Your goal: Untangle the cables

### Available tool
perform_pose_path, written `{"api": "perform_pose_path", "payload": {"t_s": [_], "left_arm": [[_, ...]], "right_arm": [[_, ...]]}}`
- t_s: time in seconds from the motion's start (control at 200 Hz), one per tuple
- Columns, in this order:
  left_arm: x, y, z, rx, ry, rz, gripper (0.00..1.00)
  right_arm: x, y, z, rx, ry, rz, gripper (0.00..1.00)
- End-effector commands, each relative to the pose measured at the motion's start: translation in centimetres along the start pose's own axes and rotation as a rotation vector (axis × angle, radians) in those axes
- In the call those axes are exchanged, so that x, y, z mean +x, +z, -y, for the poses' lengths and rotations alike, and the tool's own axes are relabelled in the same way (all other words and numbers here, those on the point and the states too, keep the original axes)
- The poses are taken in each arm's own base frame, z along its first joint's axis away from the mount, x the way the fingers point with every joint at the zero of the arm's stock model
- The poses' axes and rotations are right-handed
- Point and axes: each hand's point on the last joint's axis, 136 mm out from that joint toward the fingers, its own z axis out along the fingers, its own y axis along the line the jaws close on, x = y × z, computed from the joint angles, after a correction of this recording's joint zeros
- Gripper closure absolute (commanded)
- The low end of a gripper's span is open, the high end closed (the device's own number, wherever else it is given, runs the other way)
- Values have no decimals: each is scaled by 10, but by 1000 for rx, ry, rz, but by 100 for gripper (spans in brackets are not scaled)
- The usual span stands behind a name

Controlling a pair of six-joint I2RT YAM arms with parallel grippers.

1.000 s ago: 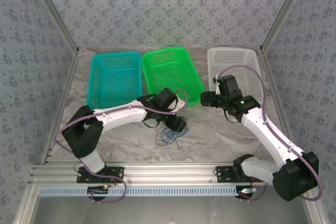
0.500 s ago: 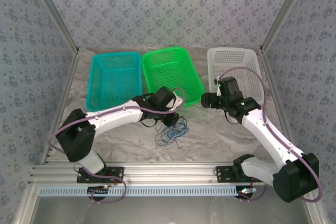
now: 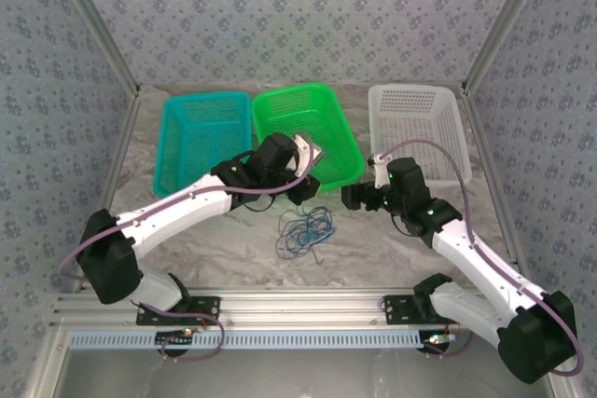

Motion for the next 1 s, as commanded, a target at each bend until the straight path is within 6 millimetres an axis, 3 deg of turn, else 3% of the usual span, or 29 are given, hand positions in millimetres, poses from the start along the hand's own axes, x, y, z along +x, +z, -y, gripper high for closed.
{"api": "perform_pose_path", "payload": {"t_s": [0.0,0.08,0.15,0.23,0.37,0.525,0.705,0.994], "left_arm": [[15,4,4,30,-25,-73,68],[32,11,3,37,-54,-121,57],[36,10,-7,-22,-75,-111,49],[26,1,-19,-90,-89,-35,21],[7,-22,-39,-199,-87,107,1],[1,-49,-66,-306,-127,229,0],[5,-78,-93,-400,-174,320,0],[12,-105,-113,-481,-184,390,1]], "right_arm": [[1,-4,3,30,-3,-17,7],[6,-3,-1,1,49,-40,7],[10,0,-20,-110,121,-62,9],[17,8,-45,-244,219,-107,15],[37,14,-71,-277,234,-209,19],[51,25,-84,-274,252,-240,20],[53,41,-98,-269,282,-251,22],[69,73,-116,-254,297,-336,27]]}}
